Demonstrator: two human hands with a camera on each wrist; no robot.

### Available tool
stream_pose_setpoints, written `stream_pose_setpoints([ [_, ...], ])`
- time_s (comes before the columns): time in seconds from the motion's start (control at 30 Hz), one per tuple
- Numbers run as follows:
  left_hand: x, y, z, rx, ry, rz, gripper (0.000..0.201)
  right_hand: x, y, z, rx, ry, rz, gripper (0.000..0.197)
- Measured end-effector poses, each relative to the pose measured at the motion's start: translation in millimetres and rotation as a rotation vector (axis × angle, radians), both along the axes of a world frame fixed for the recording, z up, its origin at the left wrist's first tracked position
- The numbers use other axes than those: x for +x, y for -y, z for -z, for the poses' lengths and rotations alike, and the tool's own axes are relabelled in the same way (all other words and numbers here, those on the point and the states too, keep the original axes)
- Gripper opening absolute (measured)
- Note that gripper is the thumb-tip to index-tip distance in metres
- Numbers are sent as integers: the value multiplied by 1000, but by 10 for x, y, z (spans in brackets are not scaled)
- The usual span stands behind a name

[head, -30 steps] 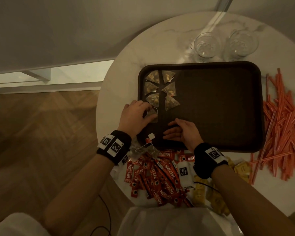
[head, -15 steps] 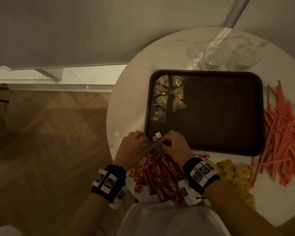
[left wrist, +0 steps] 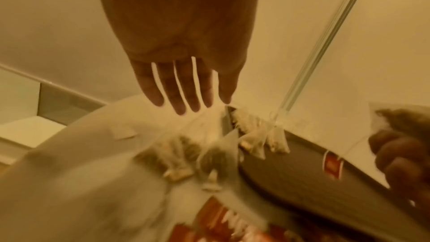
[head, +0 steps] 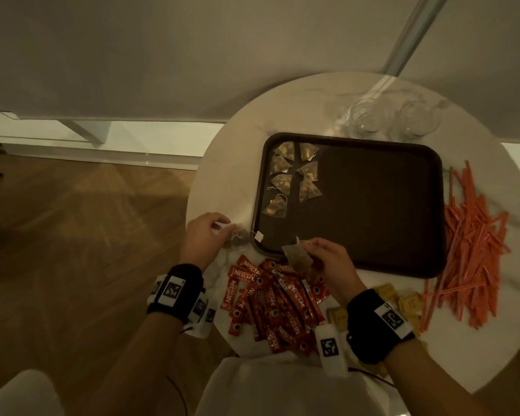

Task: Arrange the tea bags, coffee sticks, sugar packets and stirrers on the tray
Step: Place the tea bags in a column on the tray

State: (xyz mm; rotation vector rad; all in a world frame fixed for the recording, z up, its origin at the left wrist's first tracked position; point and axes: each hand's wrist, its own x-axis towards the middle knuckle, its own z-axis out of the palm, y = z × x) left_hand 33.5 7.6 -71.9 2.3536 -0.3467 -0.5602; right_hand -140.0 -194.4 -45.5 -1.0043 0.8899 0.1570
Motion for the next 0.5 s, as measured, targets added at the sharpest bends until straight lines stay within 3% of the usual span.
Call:
stream_pose_setpoints([
  [0.1,-179,105,-159,-84,87,-11,11,-71,-51,-69,178,-27,96,20],
  [0.17,-423,234,-261,-179,-61,112,26,-151,-109,-137,232,-44,86,21],
  [0.23,-684,346,-292,-223,-292,344,48,-243,-156,-220,241,-53,19,25],
  [0.3,-882,400,-229,-217,-457,531,57,-348,-189,-282,265,-70,-57,31],
  [0.37,-1011,409,-159,-211,-520,602,51,-468,-199,-320,331,-84,-97,37],
  [0.5,-1138,396,-143,-132,-537,673,19,-693,-179,-381,457,-94,-124,39],
])
